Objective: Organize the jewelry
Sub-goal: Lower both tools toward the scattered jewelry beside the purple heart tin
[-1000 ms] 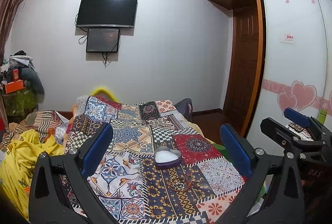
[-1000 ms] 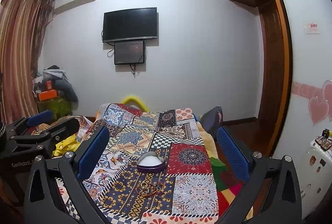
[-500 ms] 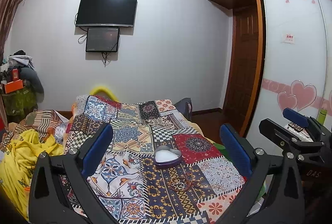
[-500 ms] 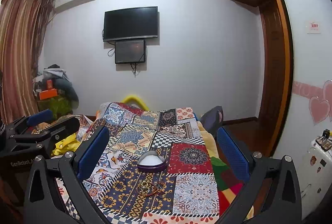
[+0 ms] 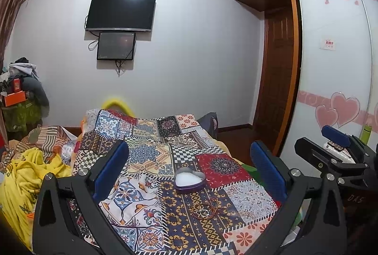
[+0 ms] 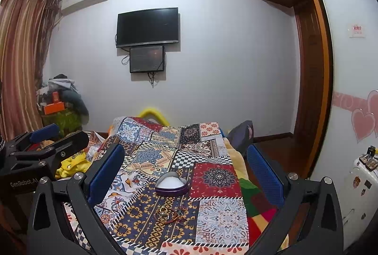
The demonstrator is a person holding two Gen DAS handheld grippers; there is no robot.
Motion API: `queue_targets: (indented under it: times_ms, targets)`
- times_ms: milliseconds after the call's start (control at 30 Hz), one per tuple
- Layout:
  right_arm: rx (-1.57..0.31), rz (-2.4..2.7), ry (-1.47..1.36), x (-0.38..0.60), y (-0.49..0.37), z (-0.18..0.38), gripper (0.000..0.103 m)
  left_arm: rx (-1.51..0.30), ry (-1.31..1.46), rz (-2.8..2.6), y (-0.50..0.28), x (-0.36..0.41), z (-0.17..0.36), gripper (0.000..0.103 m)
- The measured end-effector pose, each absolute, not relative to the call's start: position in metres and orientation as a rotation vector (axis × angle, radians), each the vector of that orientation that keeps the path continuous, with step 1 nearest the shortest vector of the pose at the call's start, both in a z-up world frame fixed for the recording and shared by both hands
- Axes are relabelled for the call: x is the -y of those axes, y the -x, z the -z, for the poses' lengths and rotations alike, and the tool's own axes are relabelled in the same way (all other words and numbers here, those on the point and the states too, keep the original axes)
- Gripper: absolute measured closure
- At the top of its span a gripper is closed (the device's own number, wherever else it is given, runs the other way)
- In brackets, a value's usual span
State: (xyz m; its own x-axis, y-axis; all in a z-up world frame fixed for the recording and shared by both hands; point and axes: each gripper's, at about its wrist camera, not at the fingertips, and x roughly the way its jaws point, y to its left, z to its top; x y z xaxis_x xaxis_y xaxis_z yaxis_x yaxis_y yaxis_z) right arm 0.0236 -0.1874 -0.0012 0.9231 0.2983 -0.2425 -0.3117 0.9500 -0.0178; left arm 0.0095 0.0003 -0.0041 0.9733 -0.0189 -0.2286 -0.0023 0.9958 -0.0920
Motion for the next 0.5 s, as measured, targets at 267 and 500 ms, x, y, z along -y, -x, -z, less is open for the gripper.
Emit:
queue_targets:
  times_ms: [267,500]
  targets:
    - [-0.27,-0.292,0.045,0.195,-0.035,0.011,0.0,-0.263,0.074,0.006,-0.023,0.004,0.012,0.0]
    - [-0.378,-0.234,0.043,0.208,-0.063,0.038,0.0,-0.363,0.077,-0.006,-0.058,0.0,0.036,0.0]
